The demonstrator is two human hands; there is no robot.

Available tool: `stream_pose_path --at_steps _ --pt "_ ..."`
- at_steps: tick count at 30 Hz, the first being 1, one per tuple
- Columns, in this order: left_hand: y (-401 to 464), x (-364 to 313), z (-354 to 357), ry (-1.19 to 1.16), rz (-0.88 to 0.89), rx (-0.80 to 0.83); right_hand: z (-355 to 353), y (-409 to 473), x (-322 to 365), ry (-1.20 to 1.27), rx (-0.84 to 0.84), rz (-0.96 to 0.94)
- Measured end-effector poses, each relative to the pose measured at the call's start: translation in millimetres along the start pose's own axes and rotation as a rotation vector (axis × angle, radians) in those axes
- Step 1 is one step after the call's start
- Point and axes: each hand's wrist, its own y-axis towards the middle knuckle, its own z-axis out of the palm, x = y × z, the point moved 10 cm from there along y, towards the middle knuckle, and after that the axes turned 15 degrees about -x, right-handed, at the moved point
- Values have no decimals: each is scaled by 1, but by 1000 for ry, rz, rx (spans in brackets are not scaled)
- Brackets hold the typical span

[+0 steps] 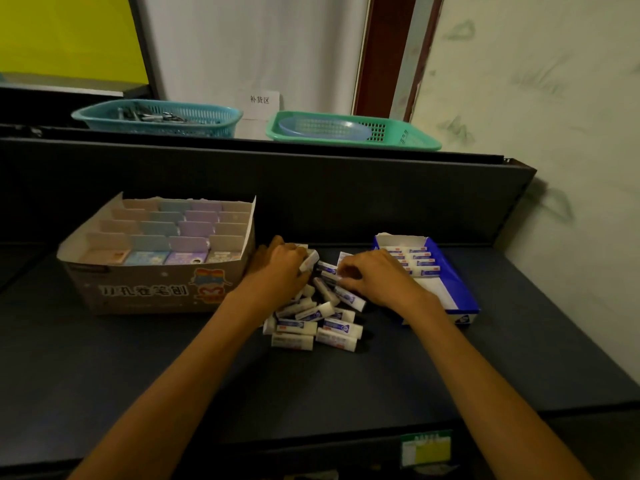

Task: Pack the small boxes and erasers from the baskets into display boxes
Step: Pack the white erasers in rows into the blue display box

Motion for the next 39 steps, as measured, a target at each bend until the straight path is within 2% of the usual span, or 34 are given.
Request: stream_pose_path --at_steps 7,11,14,18,23,28,39 --pt "3 8 3 -35 -80 -9 7 6 -7 8 38 -25" --pt "5 2 -5 -108 -47 -71 7 7 -8 76 59 -39" --pt "8 -4 -11 -130 -15 -50 1 7 -13 141 55 -29" --pt "7 -7 -18 -175 -3 -55 -12 6 -21 242 11 -3" --pt "3 -5 -30 -396 -48 -170 -35 1 -29 368 -82 38" --pt "2 -14 -34 -606 -59 -144 -50 -10 -43 481 -161 124" --pt "7 -55 -34 -580 64 -158 -68 -35 -88 689 -273 274"
